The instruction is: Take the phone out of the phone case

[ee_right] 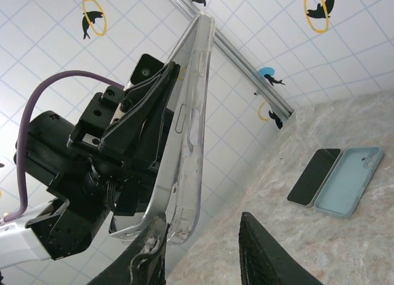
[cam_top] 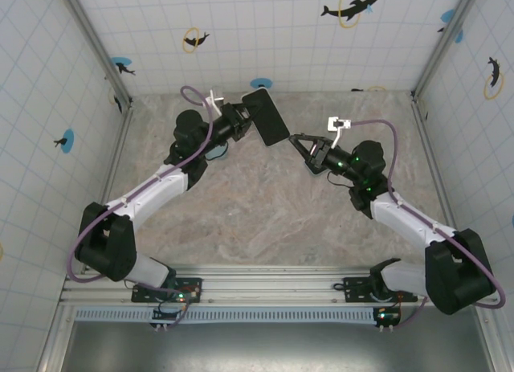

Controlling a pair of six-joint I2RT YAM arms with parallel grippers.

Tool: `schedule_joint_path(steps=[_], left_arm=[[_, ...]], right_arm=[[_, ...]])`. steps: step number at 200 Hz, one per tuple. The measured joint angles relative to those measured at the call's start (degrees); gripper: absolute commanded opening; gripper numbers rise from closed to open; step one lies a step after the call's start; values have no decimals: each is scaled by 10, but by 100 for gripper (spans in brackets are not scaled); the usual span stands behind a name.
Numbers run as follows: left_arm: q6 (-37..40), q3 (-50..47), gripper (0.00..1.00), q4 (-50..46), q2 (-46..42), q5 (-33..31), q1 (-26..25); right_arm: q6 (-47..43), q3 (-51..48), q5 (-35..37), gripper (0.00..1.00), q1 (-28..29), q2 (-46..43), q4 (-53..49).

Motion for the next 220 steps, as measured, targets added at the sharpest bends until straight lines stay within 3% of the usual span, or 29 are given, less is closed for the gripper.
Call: schedule_joint_path(steps=[132, 196, 220], left_arm=[[-10, -3, 0, 35, 9, -11, -12], [-17, -10, 0, 50, 13, -26, -15], [-19, -16, 6, 60, 13, -34, -17]], right_arm=[[115, 8, 2, 32, 20, 50, 72], [203, 10, 25, 22, 36, 61, 101], [232, 10, 31, 20, 39, 65, 116]])
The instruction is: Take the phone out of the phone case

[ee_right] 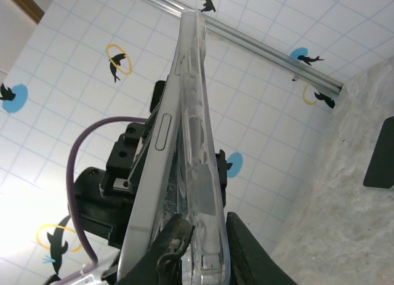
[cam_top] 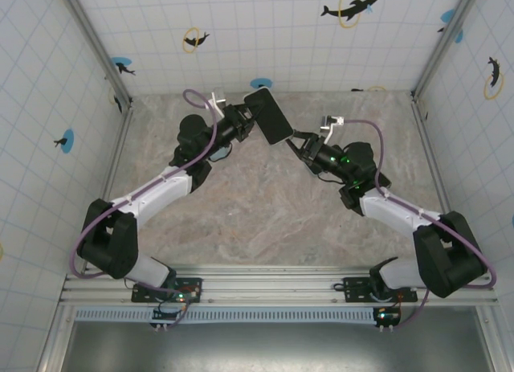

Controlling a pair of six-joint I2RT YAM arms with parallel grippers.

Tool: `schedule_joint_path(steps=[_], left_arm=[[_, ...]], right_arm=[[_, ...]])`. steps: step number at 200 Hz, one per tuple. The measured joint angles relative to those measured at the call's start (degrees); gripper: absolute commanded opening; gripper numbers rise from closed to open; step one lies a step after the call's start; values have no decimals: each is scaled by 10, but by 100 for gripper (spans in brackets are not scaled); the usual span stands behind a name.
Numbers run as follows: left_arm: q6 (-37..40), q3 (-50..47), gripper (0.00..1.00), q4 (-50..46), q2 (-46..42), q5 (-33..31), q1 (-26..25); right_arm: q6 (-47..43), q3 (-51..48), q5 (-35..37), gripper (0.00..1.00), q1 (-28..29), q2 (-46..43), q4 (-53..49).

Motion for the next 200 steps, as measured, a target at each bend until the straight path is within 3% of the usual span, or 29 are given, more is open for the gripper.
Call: schedule_joint_path(steps=[27, 42, 101, 200], left_arm=[[0, 0, 19, 3, 1, -3, -2], [1, 0, 22, 0, 3, -5, -2], [6, -1, 48, -19, 5, -5, -6], [2, -41, 52, -97, -21, -42, -7]], right_arm=[[21, 0, 3, 11, 1, 1, 9], [28, 0, 5, 7, -1, 1, 14], [45, 0, 4, 0, -3, 8, 17], [28, 22, 58, 0, -16, 50, 21]])
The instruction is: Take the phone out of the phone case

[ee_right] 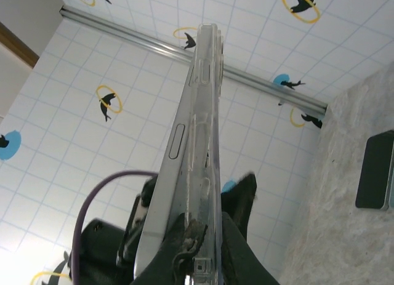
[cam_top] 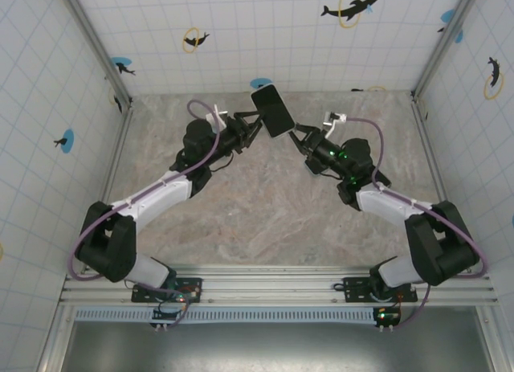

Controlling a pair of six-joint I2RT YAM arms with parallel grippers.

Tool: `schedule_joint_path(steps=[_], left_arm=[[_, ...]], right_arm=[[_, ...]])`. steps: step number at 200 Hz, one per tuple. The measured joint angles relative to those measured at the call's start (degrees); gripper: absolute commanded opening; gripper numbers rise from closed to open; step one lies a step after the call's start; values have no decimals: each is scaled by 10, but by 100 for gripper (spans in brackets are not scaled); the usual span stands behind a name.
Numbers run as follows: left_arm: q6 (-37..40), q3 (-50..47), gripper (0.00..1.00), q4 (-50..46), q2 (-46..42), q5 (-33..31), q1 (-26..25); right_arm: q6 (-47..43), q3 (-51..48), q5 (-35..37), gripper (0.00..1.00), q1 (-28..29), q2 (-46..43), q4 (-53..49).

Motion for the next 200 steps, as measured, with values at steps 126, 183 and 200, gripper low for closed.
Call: schedule_joint_path(steps=[126, 183, 200], left_arm=[[-107, -6, 52, -17, -33, -161, -130], [-148, 29, 51, 7, 12, -173, -137], [-154, 32, 50, 23, 17, -173, -138]], right_arm=[[-71, 30, 217, 0, 41, 45, -9], [-100, 30, 219, 0, 47, 47, -9], [-106, 30, 218, 0, 51, 47, -9]])
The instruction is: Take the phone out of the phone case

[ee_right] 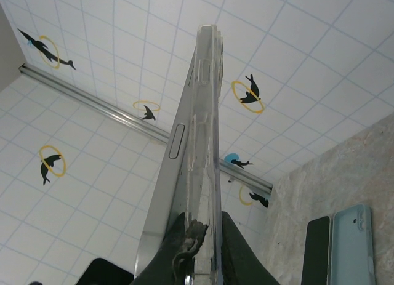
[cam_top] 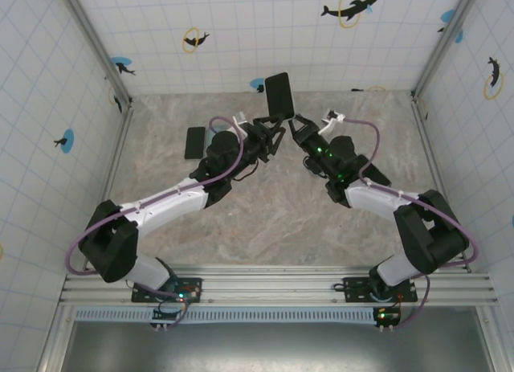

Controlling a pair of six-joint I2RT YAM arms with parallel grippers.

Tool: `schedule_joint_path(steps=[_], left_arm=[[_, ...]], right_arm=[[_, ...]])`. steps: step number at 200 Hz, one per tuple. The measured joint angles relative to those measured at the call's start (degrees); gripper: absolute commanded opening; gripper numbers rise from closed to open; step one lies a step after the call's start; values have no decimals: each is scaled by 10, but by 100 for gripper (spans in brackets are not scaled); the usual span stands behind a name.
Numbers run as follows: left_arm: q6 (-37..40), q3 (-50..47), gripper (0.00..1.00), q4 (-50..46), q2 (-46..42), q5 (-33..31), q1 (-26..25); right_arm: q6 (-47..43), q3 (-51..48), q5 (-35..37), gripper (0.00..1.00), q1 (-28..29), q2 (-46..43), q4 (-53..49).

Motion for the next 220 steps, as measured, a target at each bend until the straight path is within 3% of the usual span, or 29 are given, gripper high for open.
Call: schedule_joint_path(steps=[220], left_arm=[[-30, -24, 48, 49, 12, -23, 12]], right_arm=[[-2, 0, -2, 0, 19, 0, -2]])
